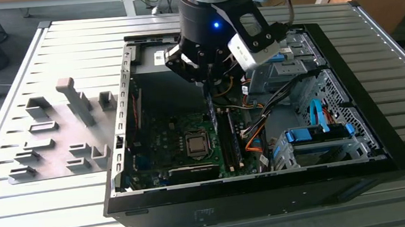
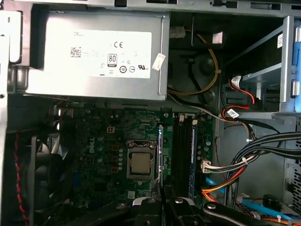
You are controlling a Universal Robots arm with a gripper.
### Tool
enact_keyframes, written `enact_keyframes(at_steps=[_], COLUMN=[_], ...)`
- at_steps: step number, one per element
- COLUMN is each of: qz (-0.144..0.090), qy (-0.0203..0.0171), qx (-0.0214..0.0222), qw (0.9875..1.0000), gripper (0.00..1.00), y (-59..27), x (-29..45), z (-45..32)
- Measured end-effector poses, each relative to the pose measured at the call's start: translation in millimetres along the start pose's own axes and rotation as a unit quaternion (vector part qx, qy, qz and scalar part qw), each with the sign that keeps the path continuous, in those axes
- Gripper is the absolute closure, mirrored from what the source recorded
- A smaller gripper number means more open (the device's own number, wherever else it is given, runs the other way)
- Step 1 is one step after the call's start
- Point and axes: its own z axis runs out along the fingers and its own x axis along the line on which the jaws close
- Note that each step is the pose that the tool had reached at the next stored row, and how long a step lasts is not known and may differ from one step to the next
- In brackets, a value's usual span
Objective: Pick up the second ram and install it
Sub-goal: 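Insert the second ram into the second slot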
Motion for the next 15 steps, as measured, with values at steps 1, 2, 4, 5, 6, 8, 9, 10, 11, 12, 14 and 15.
enact_keyframes(at_steps=[1,2,4,5,6,8,9,10,11,12,14,15], qz=[0.0,0.001,0.001,0.001,0.001,0.001,0.001,0.001,0.001,0.001,0.001,0.001], qy=[0.0,0.0,0.0,0.0001,0.0001,0.0,0.0,0.0,0.0,0.0,0.0,0.0], qx=[-0.0001,0.0,0.0,0.0001,0.0001,0.0,0.0,0.0,0.0,0.0,0.0,0.0], qw=[1.0,1.0,1.0,1.0,1.0,1.0,1.0,1.0,1.0,1.0,1.0,1.0], gripper=[0.86,0.86,0.86,0.86,0.86,0.86,0.86,0.86,0.86,0.86,0.86,0.86], y=[-0.1,-0.2,-0.2,-0.2,-0.2,-0.2,-0.2,-0.2,-0.2,-0.2,-0.2,-0.2], x=[-0.7,-1.2,-1.5,-1.4,-1.5,-1.5,-1.5,-1.5,-1.5,-1.5,-1.5,-1.5], z=[1.8,3.6,5.0,5.0,5.0,5.1,5.1,5.2,5.2,5.2,5.3,5.3])
